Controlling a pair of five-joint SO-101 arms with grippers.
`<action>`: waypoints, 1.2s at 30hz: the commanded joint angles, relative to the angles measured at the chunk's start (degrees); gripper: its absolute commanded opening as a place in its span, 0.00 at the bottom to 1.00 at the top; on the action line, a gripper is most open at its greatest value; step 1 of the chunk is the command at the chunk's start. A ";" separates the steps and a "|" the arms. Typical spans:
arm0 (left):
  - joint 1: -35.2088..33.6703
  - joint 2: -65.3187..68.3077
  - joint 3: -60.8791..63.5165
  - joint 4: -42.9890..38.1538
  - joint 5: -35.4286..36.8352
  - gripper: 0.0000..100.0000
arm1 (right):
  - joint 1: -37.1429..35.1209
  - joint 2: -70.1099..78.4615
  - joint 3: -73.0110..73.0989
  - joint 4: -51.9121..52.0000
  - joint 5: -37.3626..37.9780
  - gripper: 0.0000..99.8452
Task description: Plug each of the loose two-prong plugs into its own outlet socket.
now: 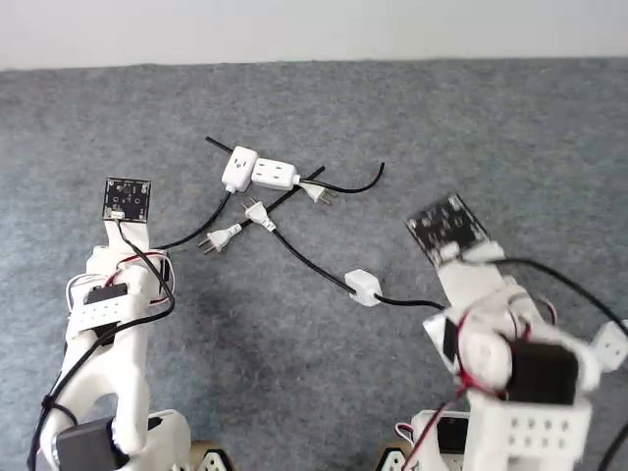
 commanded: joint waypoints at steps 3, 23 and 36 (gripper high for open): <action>0.26 -0.18 -3.12 -1.05 0.09 0.14 | -7.43 13.14 -10.20 2.33 -6.95 0.01; 0.09 -0.18 -3.21 -1.05 0.09 0.14 | -23.78 44.62 -6.24 -1.10 -0.35 0.01; 0.09 -0.18 -3.21 -1.05 0.09 0.14 | -19.91 45.32 -7.21 -5.85 4.92 0.22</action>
